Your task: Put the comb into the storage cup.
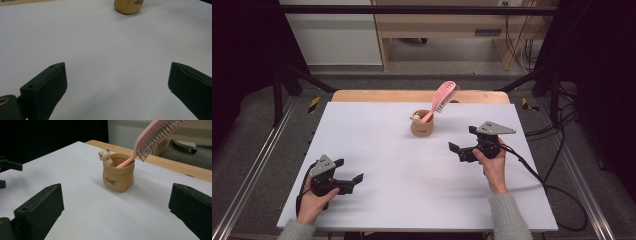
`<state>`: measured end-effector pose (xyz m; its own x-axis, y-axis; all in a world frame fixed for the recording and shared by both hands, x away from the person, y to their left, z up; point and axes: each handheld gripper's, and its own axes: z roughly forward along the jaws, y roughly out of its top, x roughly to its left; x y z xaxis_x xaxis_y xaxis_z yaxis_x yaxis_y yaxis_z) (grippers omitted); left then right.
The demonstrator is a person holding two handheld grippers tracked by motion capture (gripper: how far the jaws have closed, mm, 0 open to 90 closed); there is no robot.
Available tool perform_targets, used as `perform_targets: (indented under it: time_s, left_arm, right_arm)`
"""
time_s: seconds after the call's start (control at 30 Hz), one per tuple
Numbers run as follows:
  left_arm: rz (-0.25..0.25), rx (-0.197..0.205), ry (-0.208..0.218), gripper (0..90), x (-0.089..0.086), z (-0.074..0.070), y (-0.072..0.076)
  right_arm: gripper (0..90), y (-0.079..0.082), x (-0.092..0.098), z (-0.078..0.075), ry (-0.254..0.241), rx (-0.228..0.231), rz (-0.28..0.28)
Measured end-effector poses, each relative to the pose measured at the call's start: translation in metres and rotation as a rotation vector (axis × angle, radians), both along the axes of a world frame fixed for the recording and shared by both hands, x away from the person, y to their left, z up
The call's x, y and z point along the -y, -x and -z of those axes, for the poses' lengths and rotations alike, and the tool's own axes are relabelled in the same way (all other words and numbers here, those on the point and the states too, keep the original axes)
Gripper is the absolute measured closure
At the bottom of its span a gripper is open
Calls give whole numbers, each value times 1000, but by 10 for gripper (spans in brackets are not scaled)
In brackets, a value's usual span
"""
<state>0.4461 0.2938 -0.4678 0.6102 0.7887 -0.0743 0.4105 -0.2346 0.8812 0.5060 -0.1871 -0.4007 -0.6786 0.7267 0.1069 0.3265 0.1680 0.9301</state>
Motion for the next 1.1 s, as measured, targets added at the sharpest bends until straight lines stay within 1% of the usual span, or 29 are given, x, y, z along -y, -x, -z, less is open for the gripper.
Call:
perform_targets:
  time_s: [0.2, 0.37, 0.5, 0.67, 0.8, 0.87, 0.97, 1.1]
  left_arm:
    - [4, 3, -1, 21, 0, 0, 0]
    - [7, 3, -2, 21, 1, 0, 0]
    - [8, 3, -3, 21, 1, 0, 0]
    - [10, 5, -4, 21, 1, 0, 0]
    - [11, 6, -6, 21, 1, 0, 0]
    - [13, 7, -7, 21, 1, 0, 0]
    - [16, 7, -8, 21, 2, 0, 0]
    - [18, 7, -9, 20, 2, 0, 0]
  right_arm:
    - [3, 7, 10, 10, 14, 14, -10]
    - [3, 14, 18, 20, 36, -6, -11]
    - [4, 19, 25, 31, 33, -27, -13]
    - [4, 25, 34, 41, 45, -27, -10]
    - [4, 31, 41, 48, 38, -25, -23]
    - [4, 35, 45, 50, 52, -20, -28]
    - [4, 39, 51, 54, 29, -23, -29]
    - [4, 42, 57, 59, 22, -27, -20]
